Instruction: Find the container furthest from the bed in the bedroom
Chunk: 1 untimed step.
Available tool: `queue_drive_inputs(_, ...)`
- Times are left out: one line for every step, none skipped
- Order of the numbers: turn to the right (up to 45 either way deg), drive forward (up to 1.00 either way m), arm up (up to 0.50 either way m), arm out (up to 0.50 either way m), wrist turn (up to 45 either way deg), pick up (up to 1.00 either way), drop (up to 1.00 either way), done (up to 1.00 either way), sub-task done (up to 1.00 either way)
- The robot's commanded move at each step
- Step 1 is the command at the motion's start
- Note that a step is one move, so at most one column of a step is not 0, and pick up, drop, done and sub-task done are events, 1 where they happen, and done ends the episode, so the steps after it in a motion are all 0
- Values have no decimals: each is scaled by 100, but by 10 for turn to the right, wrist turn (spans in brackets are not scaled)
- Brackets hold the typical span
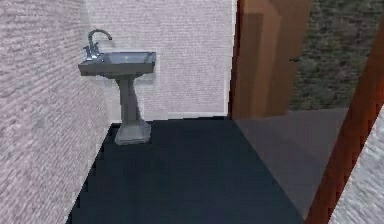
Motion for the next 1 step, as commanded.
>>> queue_drive_inputs(30, 0, 0, 0, 0, 0, 0, 0, 0)
